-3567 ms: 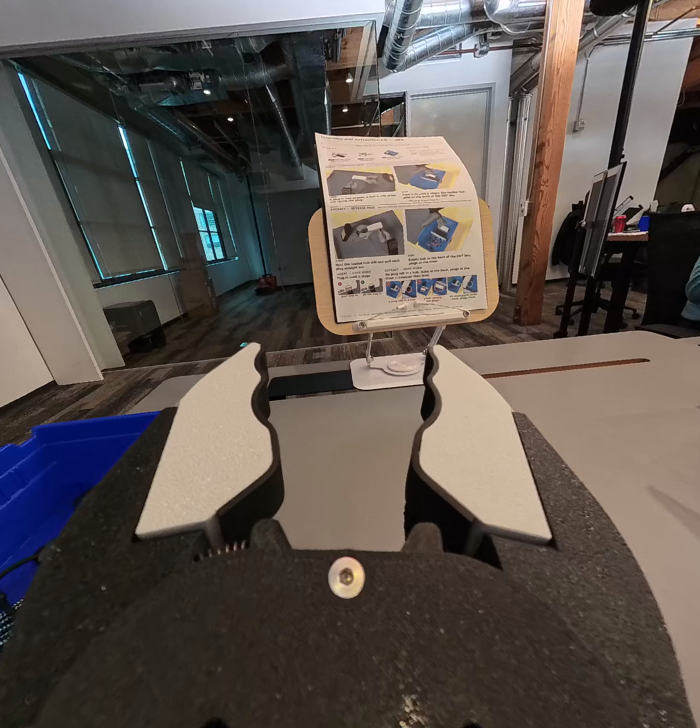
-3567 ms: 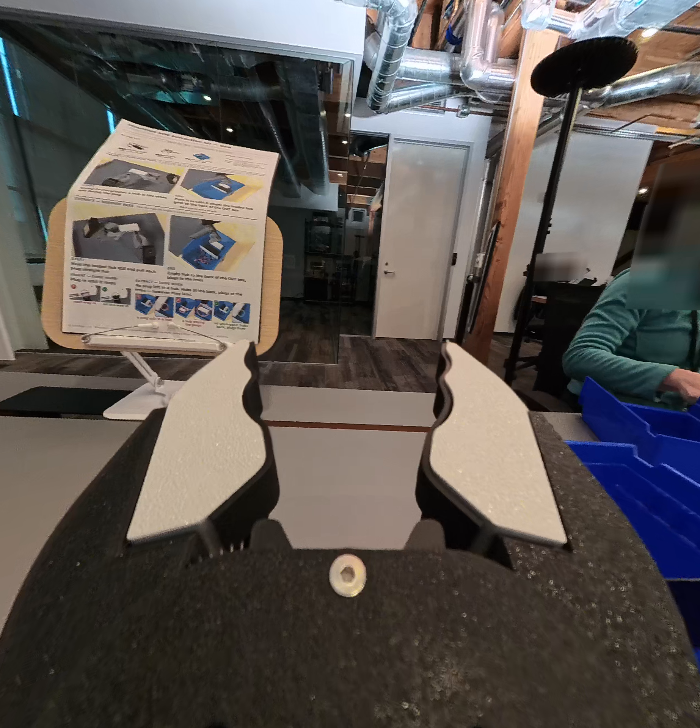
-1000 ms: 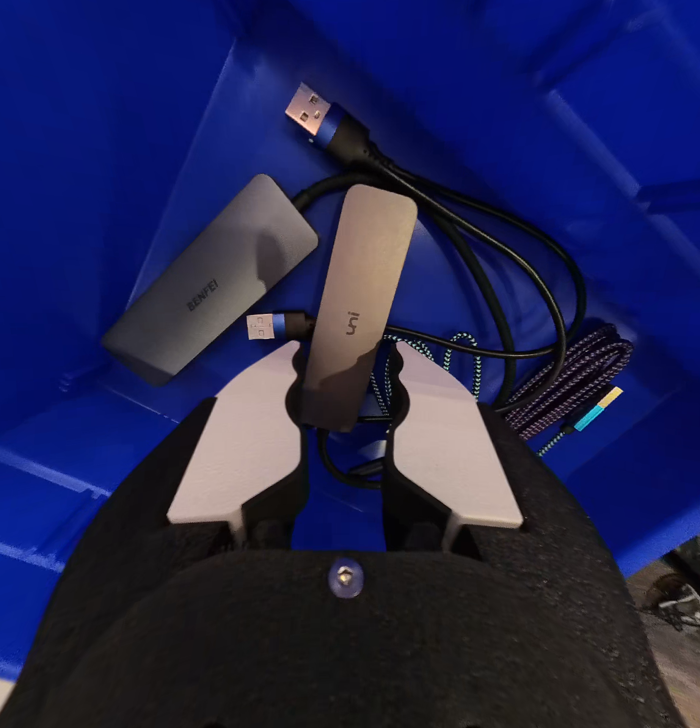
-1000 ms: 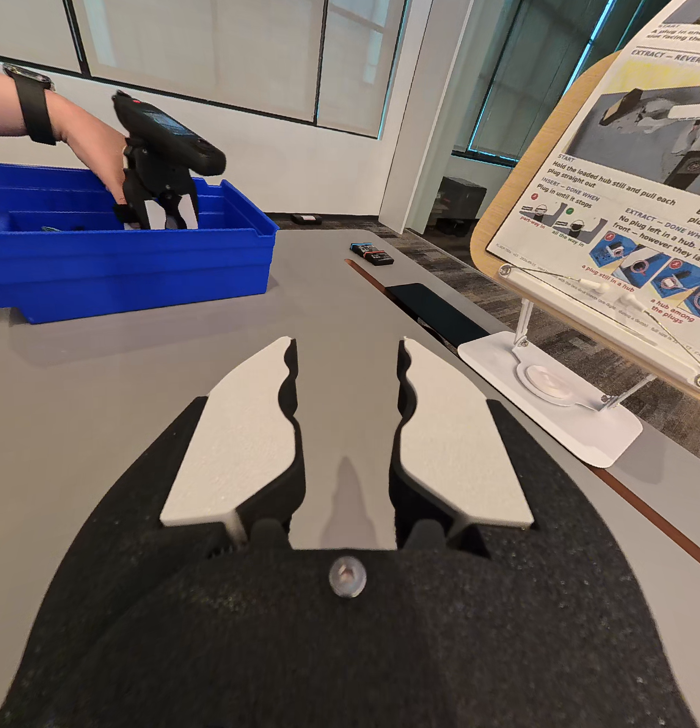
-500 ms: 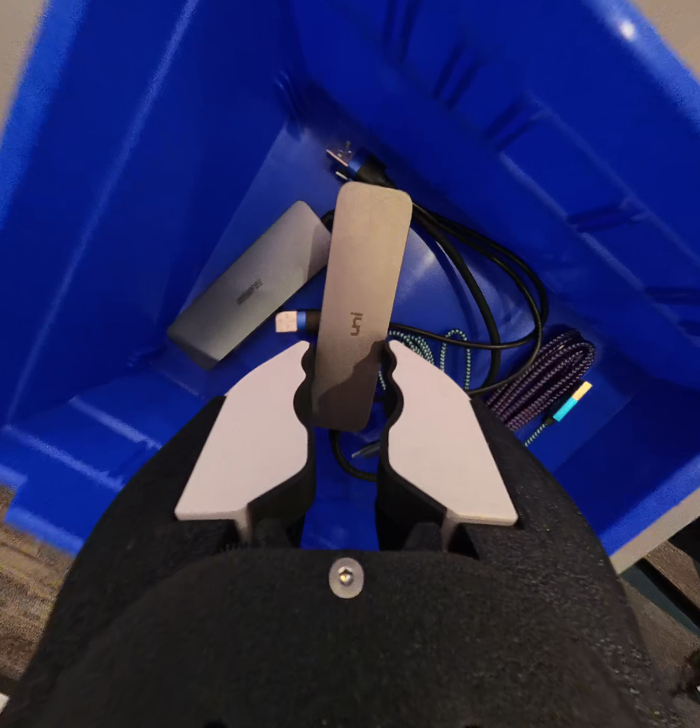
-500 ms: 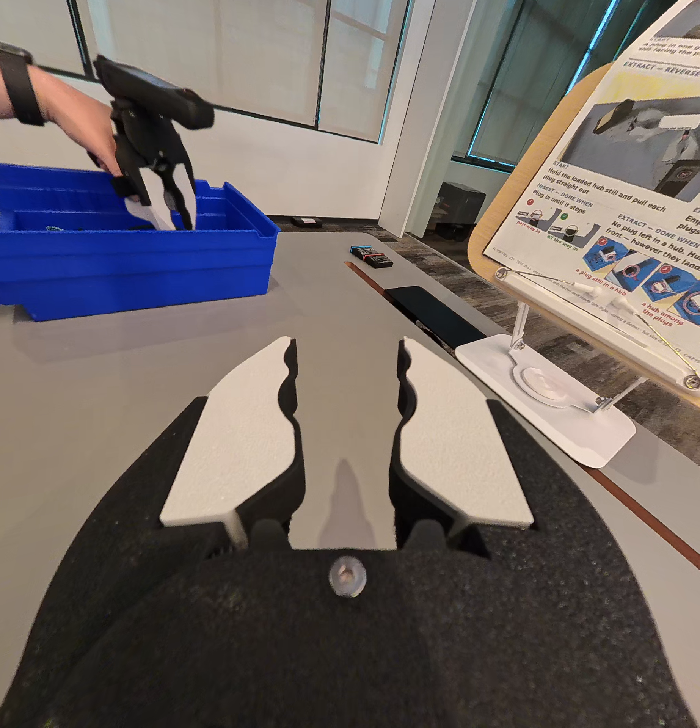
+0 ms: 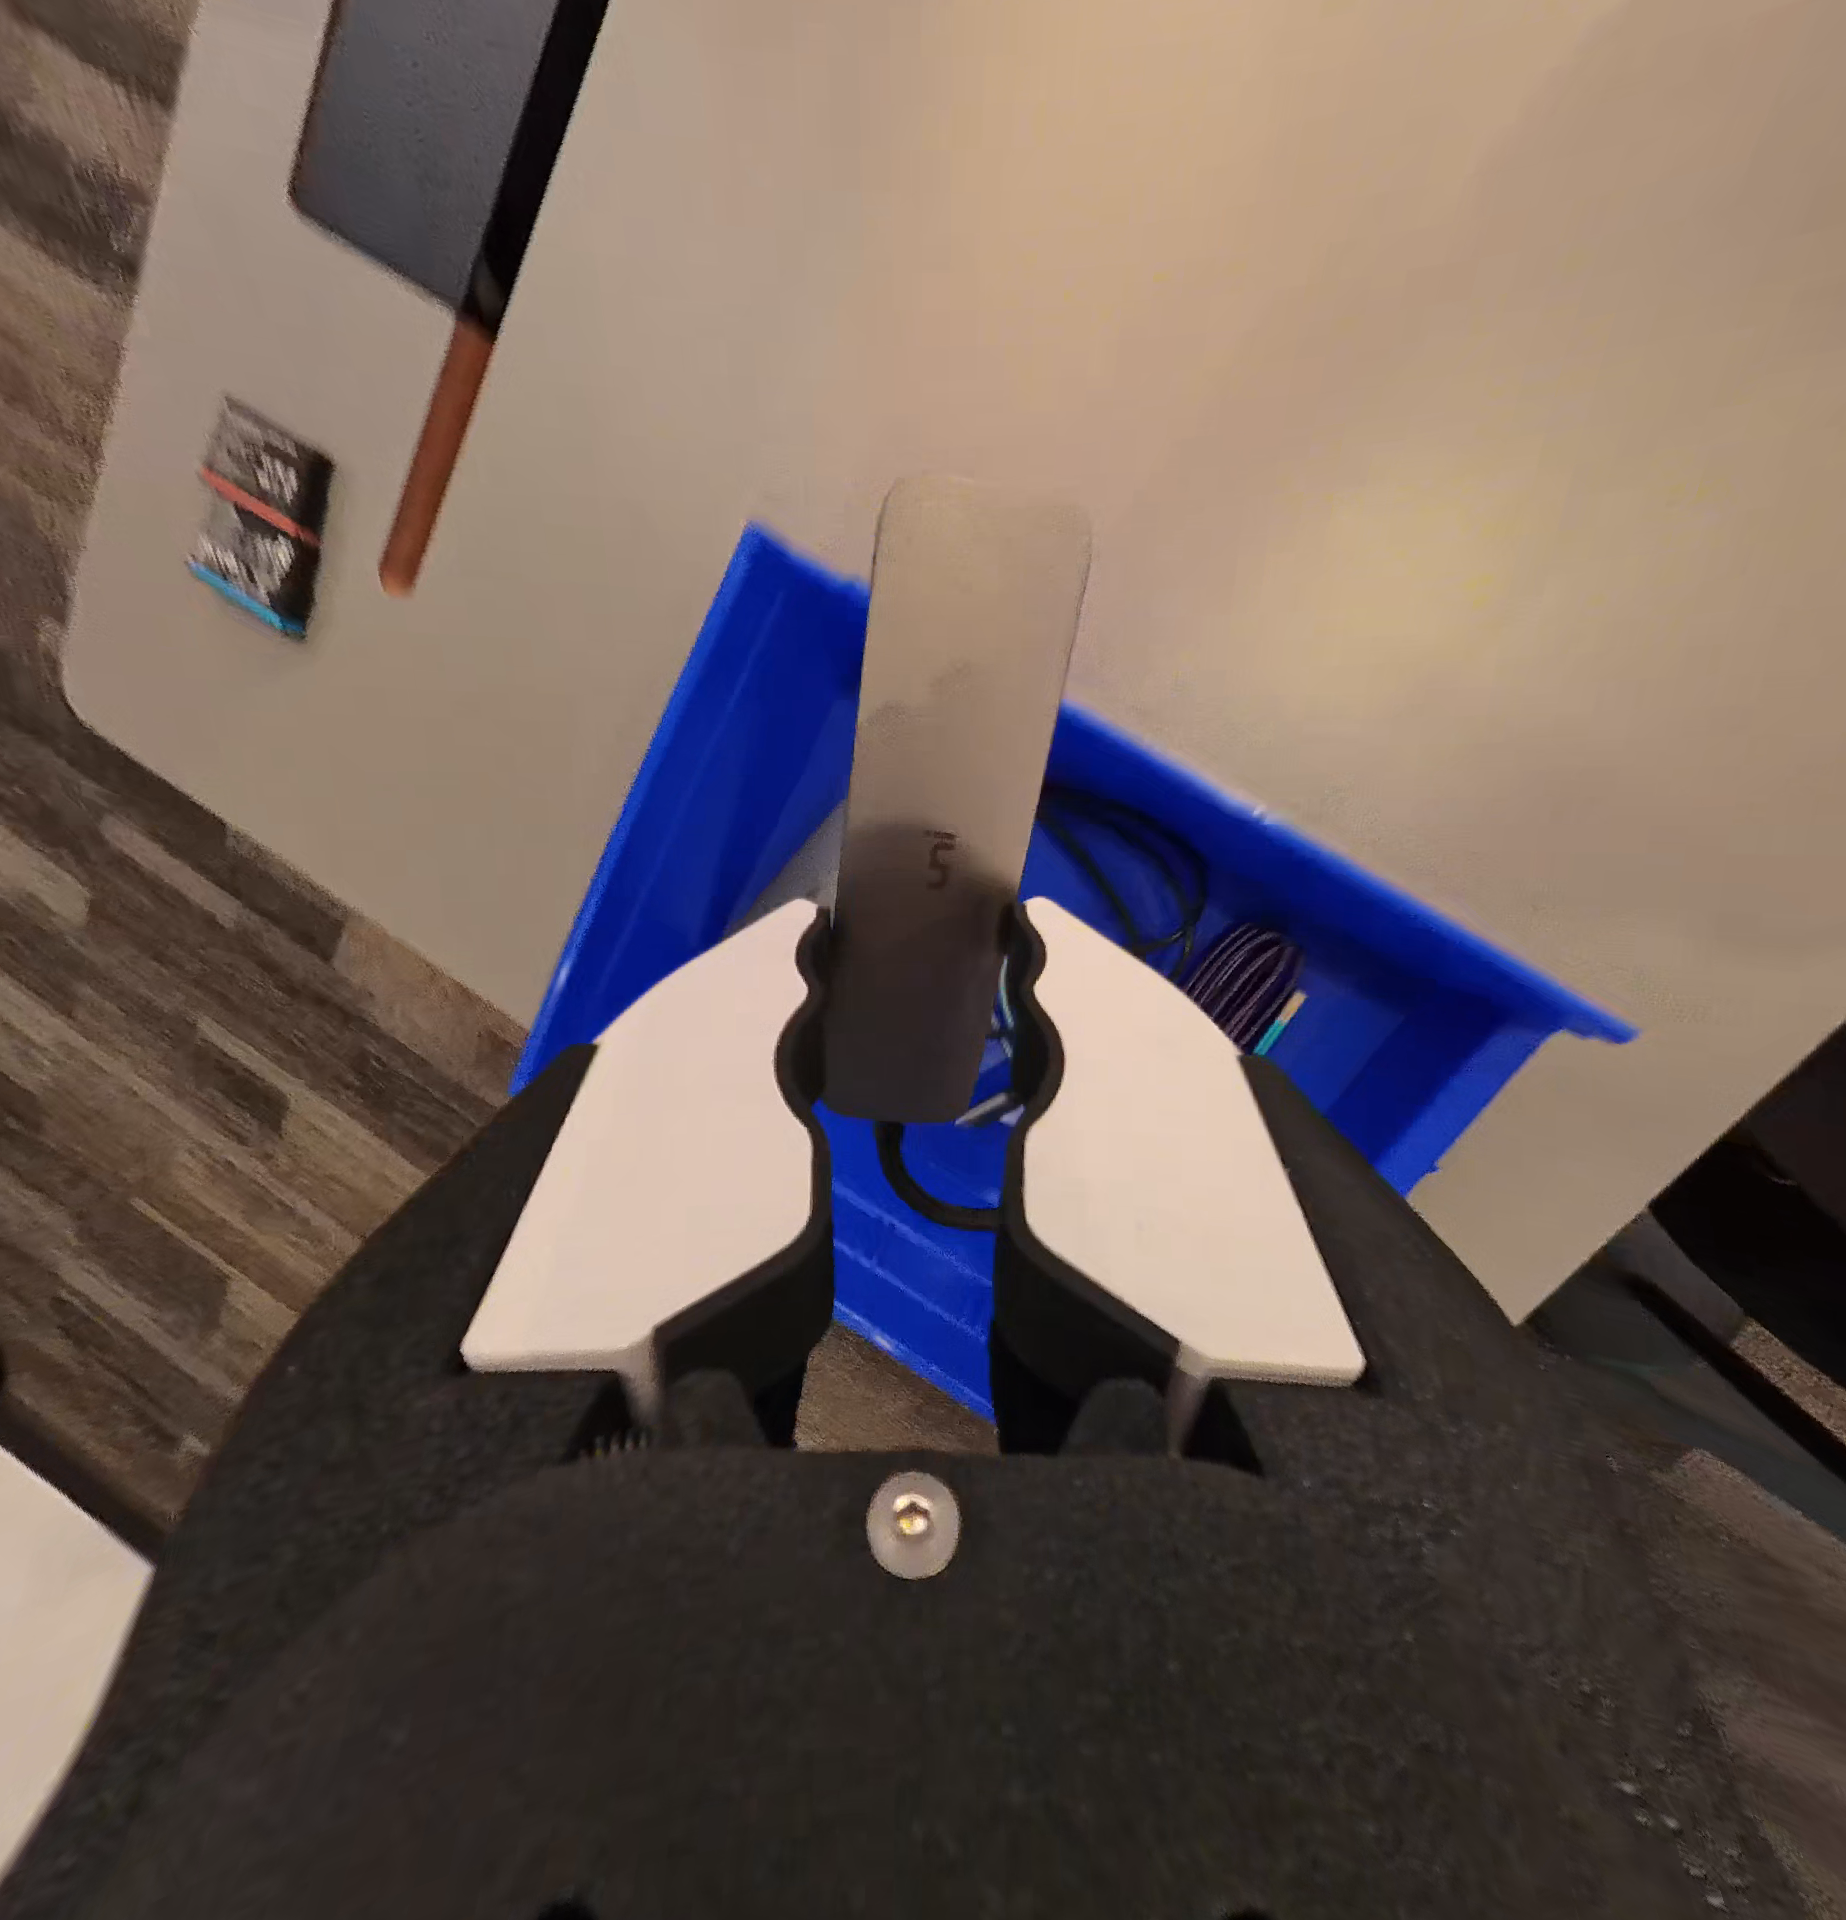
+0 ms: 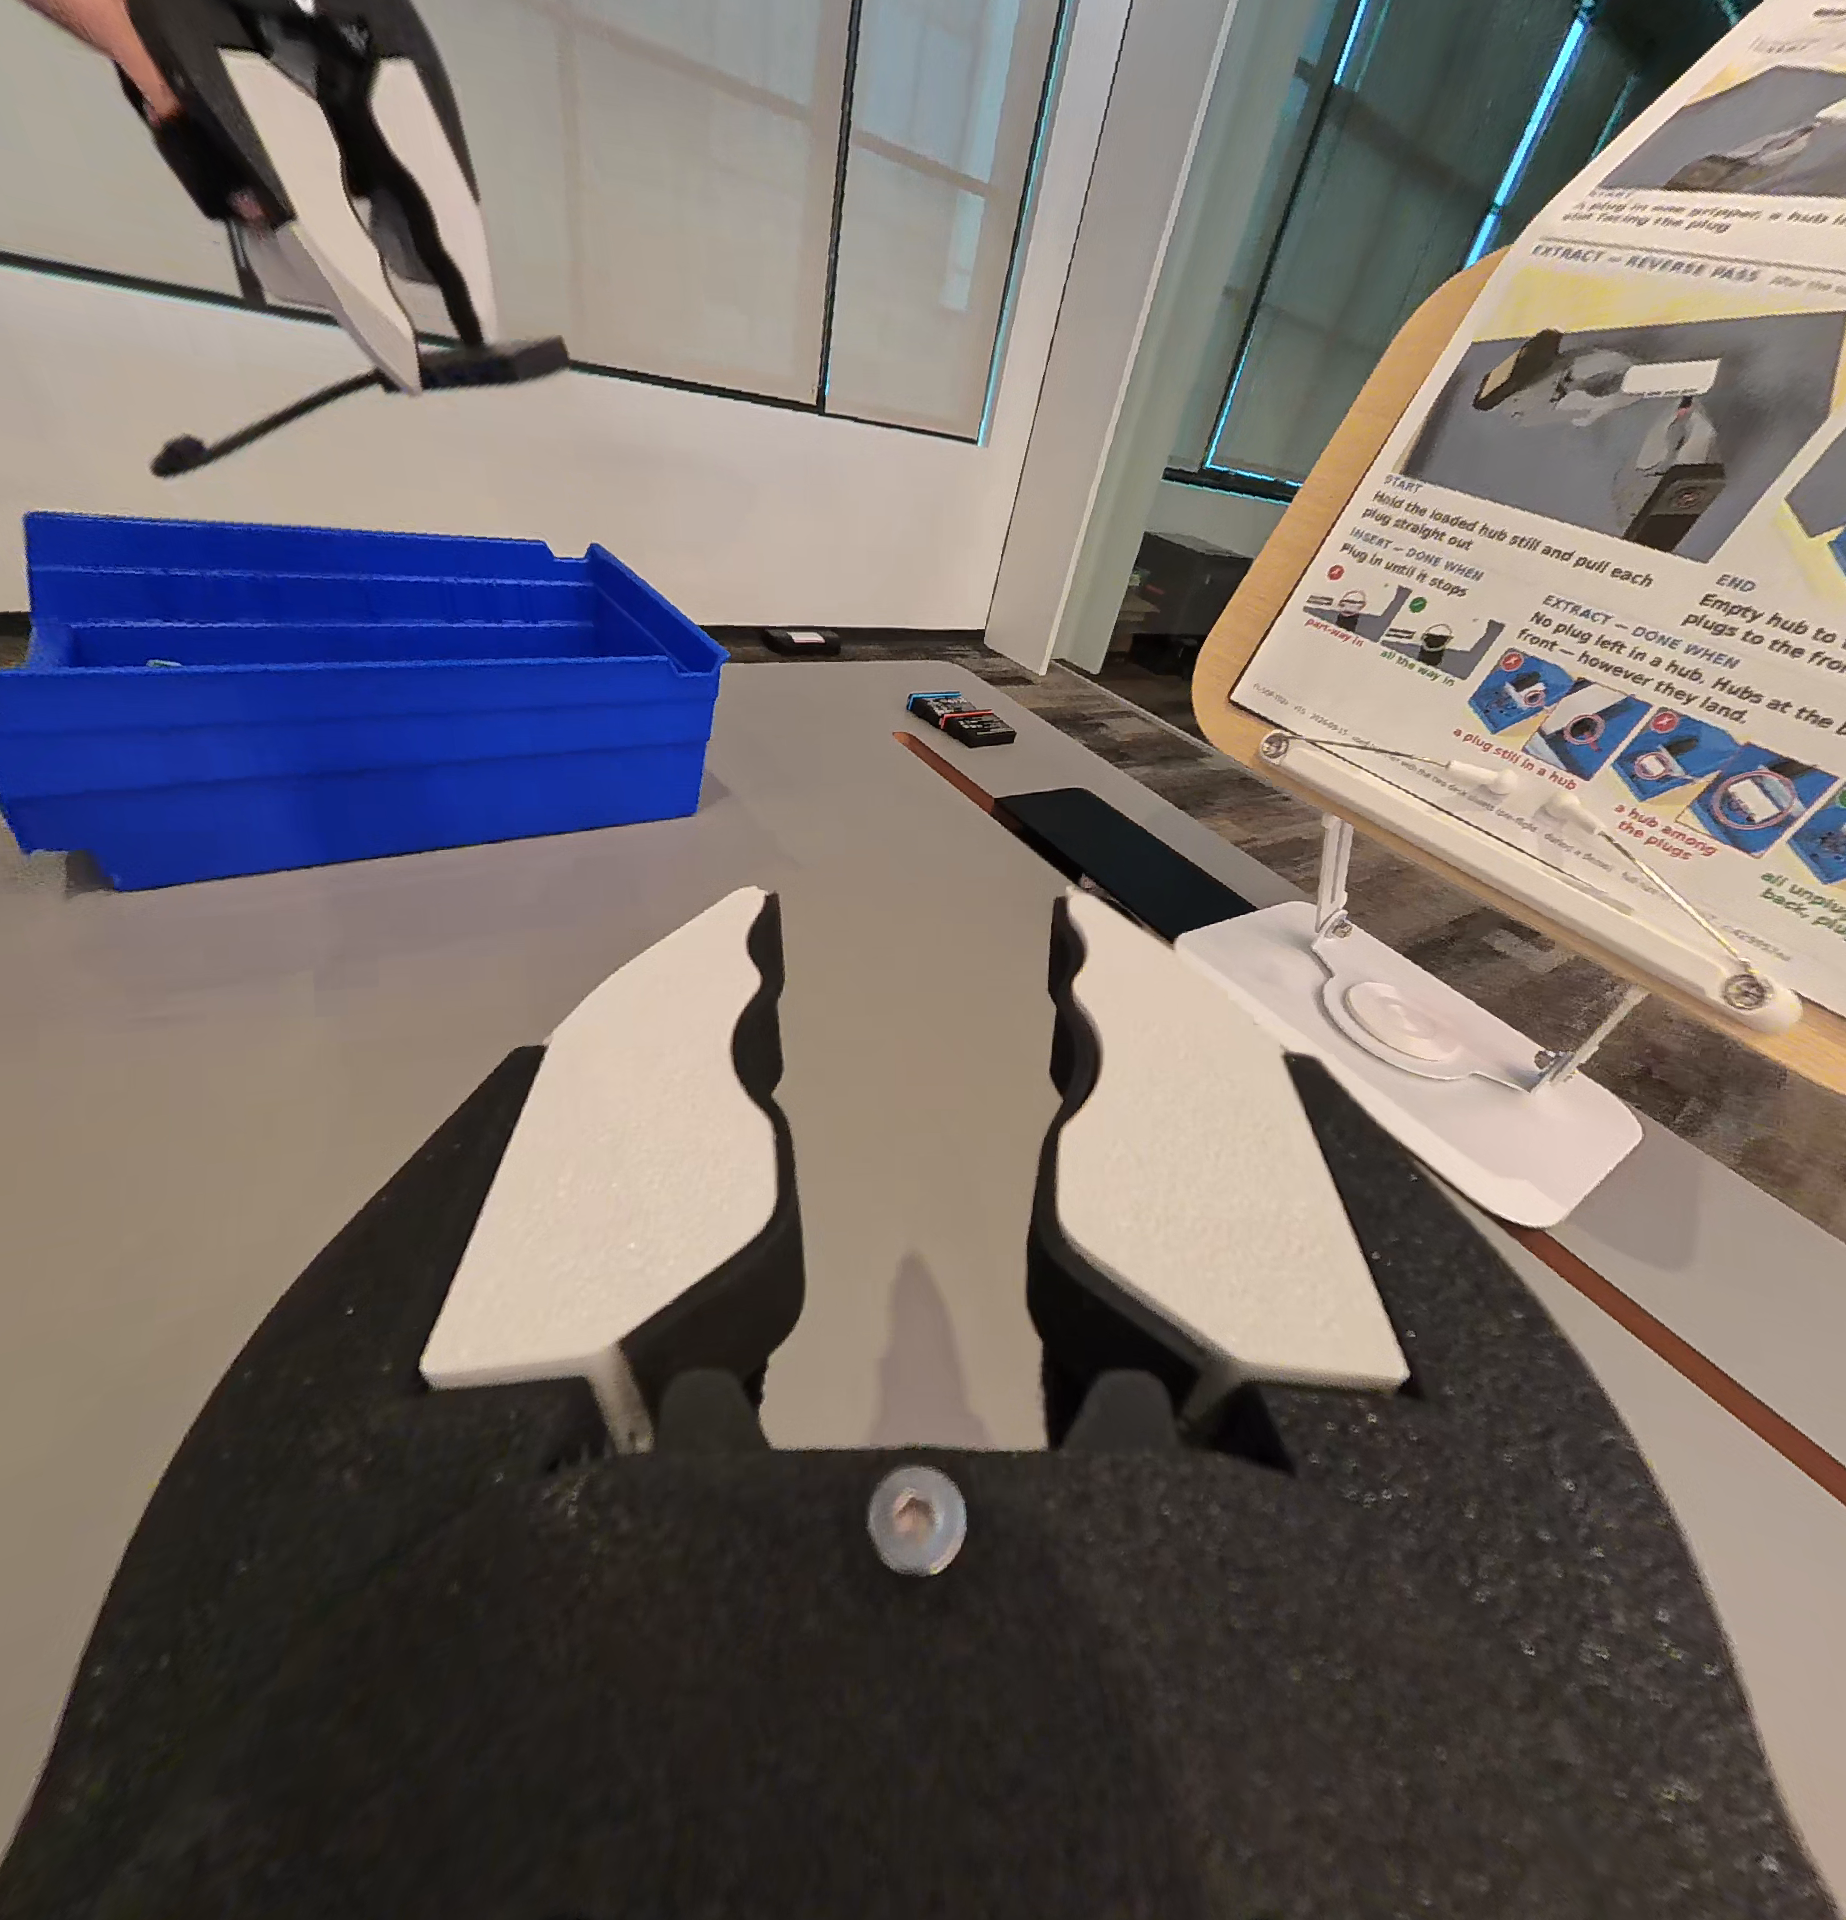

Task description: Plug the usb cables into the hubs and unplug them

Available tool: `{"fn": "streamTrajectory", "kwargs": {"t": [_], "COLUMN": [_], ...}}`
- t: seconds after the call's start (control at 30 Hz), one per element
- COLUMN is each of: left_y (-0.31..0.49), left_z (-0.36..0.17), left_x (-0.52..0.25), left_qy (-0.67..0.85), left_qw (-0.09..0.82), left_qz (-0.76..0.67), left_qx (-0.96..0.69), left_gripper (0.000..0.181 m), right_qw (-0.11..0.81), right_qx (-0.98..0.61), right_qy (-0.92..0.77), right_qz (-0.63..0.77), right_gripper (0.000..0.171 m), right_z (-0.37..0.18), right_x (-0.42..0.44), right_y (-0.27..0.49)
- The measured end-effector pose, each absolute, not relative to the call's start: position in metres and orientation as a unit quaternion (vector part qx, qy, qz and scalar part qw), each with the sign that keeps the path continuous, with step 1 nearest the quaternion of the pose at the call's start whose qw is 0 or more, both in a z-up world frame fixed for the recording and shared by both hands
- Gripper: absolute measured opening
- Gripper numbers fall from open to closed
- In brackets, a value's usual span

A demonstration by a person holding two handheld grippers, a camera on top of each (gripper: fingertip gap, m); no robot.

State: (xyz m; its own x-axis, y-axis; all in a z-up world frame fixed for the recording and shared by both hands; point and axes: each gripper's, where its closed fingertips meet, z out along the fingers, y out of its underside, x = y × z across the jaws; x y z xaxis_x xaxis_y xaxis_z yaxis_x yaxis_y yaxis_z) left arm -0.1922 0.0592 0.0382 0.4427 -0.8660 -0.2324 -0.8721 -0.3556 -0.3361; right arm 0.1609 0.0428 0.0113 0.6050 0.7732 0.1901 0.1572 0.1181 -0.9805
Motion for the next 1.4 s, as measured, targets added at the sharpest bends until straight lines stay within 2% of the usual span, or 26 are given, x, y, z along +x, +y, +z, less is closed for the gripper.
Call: {"fn": "streamTrajectory", "kwargs": {"t": [0.13,0.23,0.37,0.53,0.7,0.9,1.1,1.17,1.27,1.4], "left_y": [0.053,0.05,0.046,0.04,0.031,0.025,0.027,0.03,0.032,0.031], "left_z": [0.063,0.056,0.005,-0.079,-0.138,-0.165,-0.165,-0.164,-0.157,-0.122], "left_x": [-0.112,-0.039,0.046,0.109,0.133,0.144,0.146,0.146,0.142,0.125], "left_qy": [0.581,0.617,0.653,0.669,0.696,0.721,0.723,0.718,0.7,0.654], "left_qw": [0.211,0.207,0.176,0.119,0.059,0.035,0.07,0.095,0.129,0.201], "left_qz": [-0.009,-0.029,-0.065,-0.096,-0.069,-0.04,-0.045,-0.048,-0.067,-0.104], "left_qx": [-0.786,-0.759,-0.734,-0.727,-0.713,-0.691,-0.686,-0.688,-0.699,-0.721], "left_gripper": [0.032,0.032,0.032,0.032,0.032,0.032,0.033,0.049,0.06,0.063], "right_qw": [0.655,0.658,0.656,0.627,0.574,0.509,0.482,0.474,0.457,0.439], "right_qx": [-0.618,-0.623,-0.636,-0.666,-0.684,-0.685,-0.683,-0.679,-0.677,-0.677], "right_qy": [-0.369,-0.364,-0.355,-0.355,-0.386,-0.441,-0.471,-0.485,-0.508,-0.533], "right_qz": [0.229,0.215,0.199,0.192,0.232,0.277,0.282,0.28,0.273,0.255], "right_gripper": [0.049,0.05,0.051,0.053,0.052,0.053,0.052,0.052,0.052,0.052], "right_z": [0.019,0.021,0.019,0.0,-0.034,-0.081,-0.105,-0.11,-0.118,-0.13], "right_x": [0.177,0.195,0.225,0.263,0.278,0.268,0.248,0.24,0.226,0.208], "right_y": [0.037,0.032,0.023,0.016,0.007,0.0,0.003,0.004,0.007,0.018]}}
